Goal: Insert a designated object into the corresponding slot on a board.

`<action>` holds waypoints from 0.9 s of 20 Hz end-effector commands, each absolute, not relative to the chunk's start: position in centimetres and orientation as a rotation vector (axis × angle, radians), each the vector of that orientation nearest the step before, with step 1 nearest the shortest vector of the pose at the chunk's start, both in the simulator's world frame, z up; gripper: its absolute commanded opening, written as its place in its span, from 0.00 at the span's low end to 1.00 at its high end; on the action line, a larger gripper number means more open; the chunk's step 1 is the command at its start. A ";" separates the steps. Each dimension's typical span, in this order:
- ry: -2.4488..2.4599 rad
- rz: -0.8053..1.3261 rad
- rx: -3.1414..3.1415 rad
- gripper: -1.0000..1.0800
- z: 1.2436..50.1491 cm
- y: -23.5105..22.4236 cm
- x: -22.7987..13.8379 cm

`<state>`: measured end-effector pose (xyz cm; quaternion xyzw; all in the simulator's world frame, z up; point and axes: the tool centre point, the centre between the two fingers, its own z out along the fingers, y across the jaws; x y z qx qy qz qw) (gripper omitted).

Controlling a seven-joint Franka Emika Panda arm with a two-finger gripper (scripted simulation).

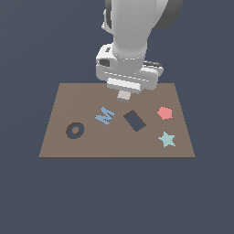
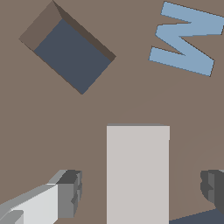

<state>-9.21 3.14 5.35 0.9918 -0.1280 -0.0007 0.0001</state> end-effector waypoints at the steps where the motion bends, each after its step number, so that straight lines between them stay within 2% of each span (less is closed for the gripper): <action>1: -0.415 0.000 3.114 0.96 5.0 3.3 -9.4; 18: -0.413 0.000 3.114 0.96 3.0 3.3 -9.3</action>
